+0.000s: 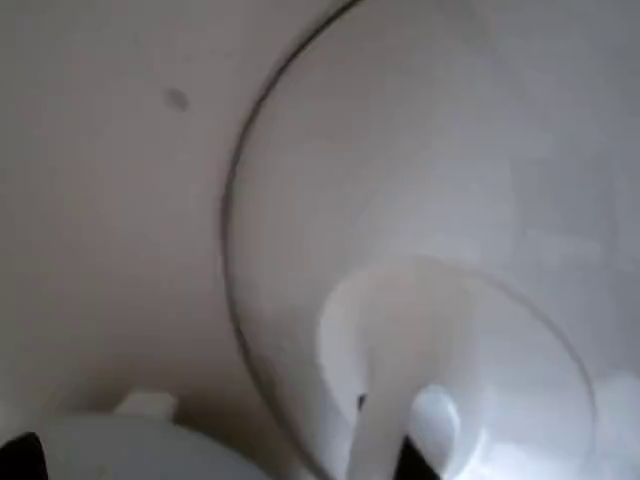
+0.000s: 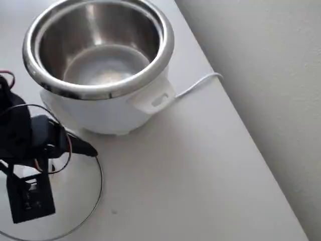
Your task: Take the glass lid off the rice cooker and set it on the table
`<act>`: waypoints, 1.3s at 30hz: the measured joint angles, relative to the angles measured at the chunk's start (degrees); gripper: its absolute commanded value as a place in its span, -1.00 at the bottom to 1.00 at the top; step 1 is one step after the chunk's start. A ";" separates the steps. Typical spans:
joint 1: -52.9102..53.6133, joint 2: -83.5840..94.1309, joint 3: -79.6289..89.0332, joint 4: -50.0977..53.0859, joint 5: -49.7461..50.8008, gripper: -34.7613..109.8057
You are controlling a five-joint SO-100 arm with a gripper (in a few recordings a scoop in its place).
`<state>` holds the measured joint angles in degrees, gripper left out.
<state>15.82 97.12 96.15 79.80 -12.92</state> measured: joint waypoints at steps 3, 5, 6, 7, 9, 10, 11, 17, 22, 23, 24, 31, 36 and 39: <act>0.09 -1.76 -0.88 -1.85 2.64 0.02; 0.53 -2.99 -0.88 -5.45 3.43 0.02; 0.70 -3.60 -0.88 -8.09 3.52 0.02; 0.88 -3.96 -0.79 -11.16 3.87 0.02; 0.97 -4.22 -0.62 -15.38 4.66 0.02; 0.97 -4.22 -0.53 -16.44 4.75 0.02; 0.97 -4.31 -0.44 -17.75 4.75 0.02; 0.97 -4.48 -0.35 -22.32 4.92 0.02; 2.37 1.23 10.28 -28.74 9.14 0.02; 2.37 3.69 14.85 -32.78 9.05 0.02; 2.37 5.27 18.98 -36.83 8.35 0.02; 0.26 13.10 26.28 -42.36 9.58 0.03; 0.18 21.71 27.77 -43.15 11.60 0.03; -0.62 18.28 27.86 -42.54 9.84 0.02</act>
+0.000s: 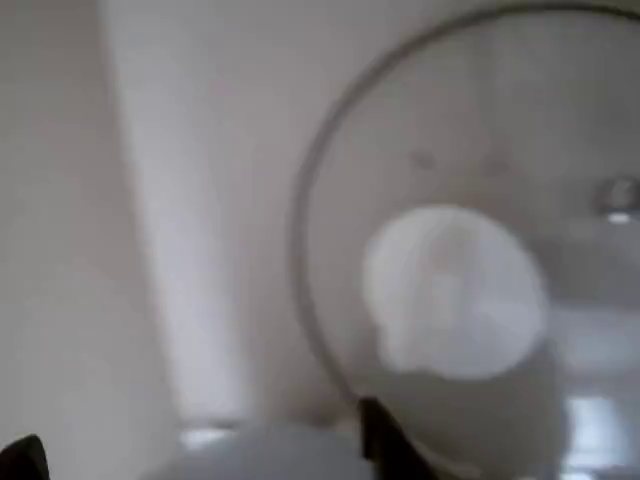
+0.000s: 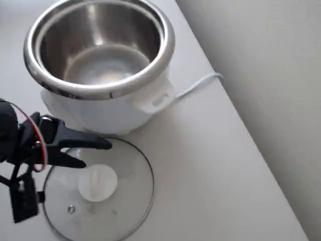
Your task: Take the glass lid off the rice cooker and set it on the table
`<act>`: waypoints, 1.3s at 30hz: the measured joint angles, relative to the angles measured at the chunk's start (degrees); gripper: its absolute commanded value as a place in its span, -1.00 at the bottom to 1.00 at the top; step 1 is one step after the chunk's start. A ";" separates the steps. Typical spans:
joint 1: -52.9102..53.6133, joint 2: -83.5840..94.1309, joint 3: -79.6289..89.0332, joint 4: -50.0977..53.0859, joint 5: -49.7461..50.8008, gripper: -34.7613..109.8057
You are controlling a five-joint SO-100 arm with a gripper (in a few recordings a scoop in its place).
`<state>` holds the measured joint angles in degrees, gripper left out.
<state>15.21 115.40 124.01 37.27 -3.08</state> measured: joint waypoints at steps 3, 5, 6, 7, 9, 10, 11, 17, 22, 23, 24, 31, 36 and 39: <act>1.05 -0.18 -0.09 2.37 -0.53 0.02; 1.85 0.09 0.00 5.27 -0.62 0.02; 2.20 0.88 0.00 7.03 -0.62 0.00; 2.37 2.02 0.00 8.88 -0.62 -0.03; 2.64 4.39 0.00 12.13 -0.62 -0.07; 2.64 5.62 0.00 13.62 -0.62 -0.10; 2.64 7.21 0.00 16.00 -0.62 -0.17; -0.09 15.47 -0.09 31.73 -0.70 -0.41; -3.69 22.85 1.14 40.25 -2.99 -0.52; -4.66 25.14 2.55 40.96 -3.60 -0.52; -5.62 27.60 4.13 41.48 -4.04 -0.52; -11.95 49.48 18.37 42.71 -5.62 -0.52; -11.95 54.40 25.31 41.48 -7.03 -0.52; -11.95 57.39 28.21 40.43 -7.56 -0.52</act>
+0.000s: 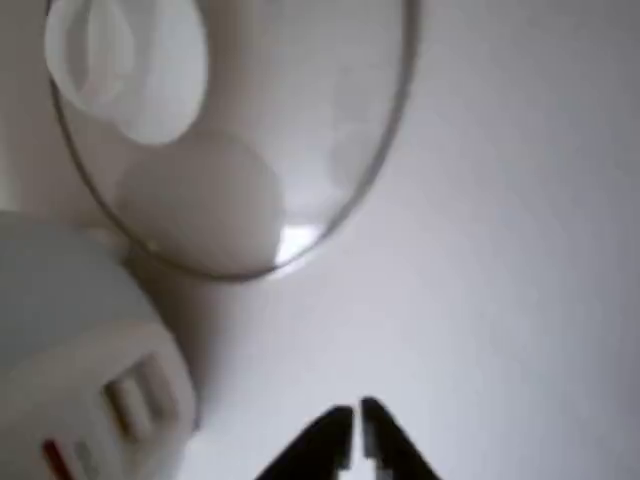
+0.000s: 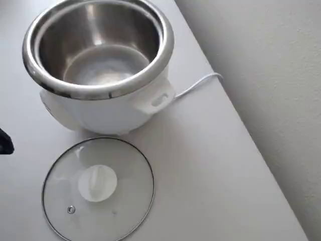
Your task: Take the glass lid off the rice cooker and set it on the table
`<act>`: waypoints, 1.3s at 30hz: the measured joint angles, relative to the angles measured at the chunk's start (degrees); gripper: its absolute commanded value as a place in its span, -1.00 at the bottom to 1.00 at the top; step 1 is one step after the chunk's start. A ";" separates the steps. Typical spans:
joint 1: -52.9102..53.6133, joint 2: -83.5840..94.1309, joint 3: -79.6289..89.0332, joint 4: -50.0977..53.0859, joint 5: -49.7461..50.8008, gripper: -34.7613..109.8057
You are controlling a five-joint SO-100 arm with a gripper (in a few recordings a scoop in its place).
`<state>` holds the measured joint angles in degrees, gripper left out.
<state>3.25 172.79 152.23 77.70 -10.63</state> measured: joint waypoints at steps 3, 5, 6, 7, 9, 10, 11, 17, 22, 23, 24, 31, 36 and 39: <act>0.00 4.31 3.78 -0.44 0.00 -0.52; 0.00 7.56 6.86 -0.44 -0.53 -0.52; 0.00 9.32 8.44 -0.44 -0.79 -0.52; 0.00 11.16 9.93 -0.44 -1.23 -0.52; 0.09 13.80 12.30 -1.32 -1.67 -0.52; 0.44 14.24 13.10 -1.67 -1.76 -0.52; 0.53 14.68 13.27 -1.76 -1.76 -0.52; 1.14 15.56 15.38 -2.29 -1.76 -0.52; 1.14 15.56 15.56 -2.29 -1.76 -0.51; 1.14 15.56 15.56 -2.29 -1.76 -0.52; 1.14 15.56 15.56 -2.29 -1.76 -0.52; 1.14 15.56 15.56 -2.29 -1.76 -0.52; 1.14 15.56 15.56 -2.29 -1.76 -0.52; 1.14 15.56 15.56 -2.29 -1.76 -0.52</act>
